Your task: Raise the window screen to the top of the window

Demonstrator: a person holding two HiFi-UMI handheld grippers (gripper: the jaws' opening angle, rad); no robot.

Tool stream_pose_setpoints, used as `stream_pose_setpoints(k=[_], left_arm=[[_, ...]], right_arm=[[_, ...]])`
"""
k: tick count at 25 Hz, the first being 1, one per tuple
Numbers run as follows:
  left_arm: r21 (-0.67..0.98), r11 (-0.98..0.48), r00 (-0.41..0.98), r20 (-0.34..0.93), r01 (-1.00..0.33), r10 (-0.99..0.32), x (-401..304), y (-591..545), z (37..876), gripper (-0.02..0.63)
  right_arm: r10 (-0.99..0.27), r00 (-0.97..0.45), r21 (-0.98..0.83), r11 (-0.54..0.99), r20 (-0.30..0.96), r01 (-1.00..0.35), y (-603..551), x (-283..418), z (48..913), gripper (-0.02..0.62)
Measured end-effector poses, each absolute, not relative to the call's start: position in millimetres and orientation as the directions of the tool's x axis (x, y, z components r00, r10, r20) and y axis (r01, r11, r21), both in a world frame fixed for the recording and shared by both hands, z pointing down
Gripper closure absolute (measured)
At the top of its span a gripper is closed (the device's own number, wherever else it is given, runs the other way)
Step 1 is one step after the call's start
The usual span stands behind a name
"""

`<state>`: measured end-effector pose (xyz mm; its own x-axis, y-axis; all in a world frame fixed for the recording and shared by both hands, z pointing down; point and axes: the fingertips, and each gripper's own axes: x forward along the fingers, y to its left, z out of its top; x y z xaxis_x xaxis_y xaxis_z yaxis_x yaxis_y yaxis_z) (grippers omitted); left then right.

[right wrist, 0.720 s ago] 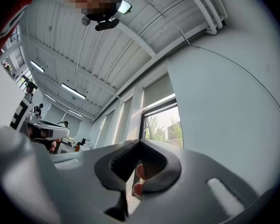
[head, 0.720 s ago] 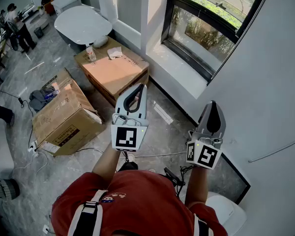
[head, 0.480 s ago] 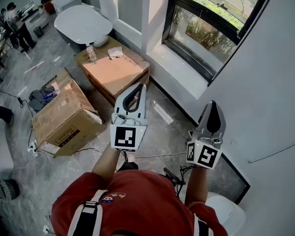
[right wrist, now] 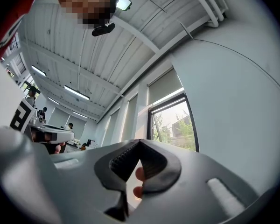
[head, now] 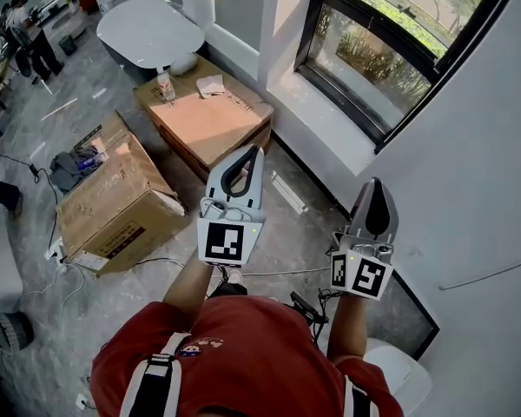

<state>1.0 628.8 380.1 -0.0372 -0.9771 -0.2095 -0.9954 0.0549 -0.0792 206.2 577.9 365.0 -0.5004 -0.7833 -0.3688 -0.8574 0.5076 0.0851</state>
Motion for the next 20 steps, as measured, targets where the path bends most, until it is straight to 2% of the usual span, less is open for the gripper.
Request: stream_pose_setpoints(k=[12,20], left_arm=[[-0.063,0.078,-0.065,-0.193,-0.995,-0.979,-89,645,395,0.601],[-0.037,0.081,-0.073,-0.182,-0.996,-0.981,-117,638,403,0.601]], right_arm=[[-0.770,-0.513,0.088,0.522,-0.379,-0.849,575,120,367,0.586],[-0.762,-0.521,0.140,0.509,-0.385,-0.849,576,97,371,0.586]])
